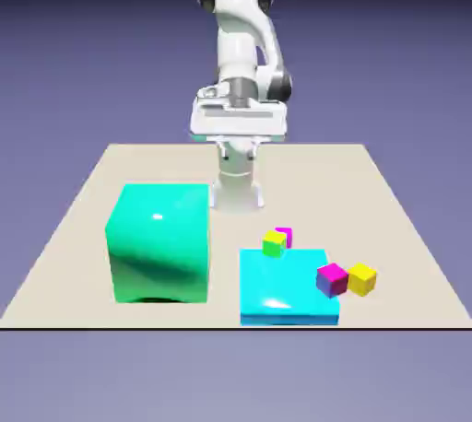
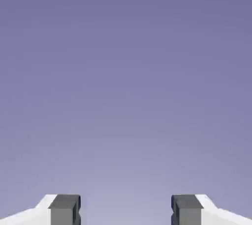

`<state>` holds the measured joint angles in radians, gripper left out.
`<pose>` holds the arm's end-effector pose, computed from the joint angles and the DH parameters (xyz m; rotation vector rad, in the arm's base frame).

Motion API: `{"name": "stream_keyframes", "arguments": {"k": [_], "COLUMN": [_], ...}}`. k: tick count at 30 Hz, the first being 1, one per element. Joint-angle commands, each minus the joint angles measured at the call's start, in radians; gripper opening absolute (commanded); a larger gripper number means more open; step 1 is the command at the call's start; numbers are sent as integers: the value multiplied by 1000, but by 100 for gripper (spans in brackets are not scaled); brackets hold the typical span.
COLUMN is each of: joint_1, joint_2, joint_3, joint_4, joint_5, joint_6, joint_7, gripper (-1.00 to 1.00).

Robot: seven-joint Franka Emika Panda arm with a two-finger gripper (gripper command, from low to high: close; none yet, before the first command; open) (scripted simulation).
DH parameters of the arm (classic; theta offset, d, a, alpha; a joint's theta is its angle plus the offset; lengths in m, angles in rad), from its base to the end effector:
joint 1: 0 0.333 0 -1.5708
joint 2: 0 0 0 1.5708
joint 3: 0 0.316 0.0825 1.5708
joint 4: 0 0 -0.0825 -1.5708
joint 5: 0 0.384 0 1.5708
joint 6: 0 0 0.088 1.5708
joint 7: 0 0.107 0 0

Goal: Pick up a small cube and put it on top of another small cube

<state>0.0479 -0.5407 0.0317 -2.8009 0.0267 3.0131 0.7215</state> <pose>0.3931 0.0295 0.4478 -2.5375 0.8764 -0.9792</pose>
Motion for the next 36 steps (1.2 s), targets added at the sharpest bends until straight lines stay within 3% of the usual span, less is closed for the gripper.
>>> {"name": "stream_keyframes", "arguments": {"k": [1,16,19,26,27,34,36], "joint_1": [14,66,31,63,63,32,32], "joint_2": [36,572,571,790,790,572,571], "joint_3": [24,298,281,277,277,281,281], "joint_4": [4,29,21,-6,-6,21,21], "joint_5": [21,277,264,273,273,264,264], "joint_6": [-39,-671,-682,-436,-436,-681,-682], "joint_7": [6,245,279,273,273,279,279], "gripper": [0,0,0,0,-100,-100,-100]}}
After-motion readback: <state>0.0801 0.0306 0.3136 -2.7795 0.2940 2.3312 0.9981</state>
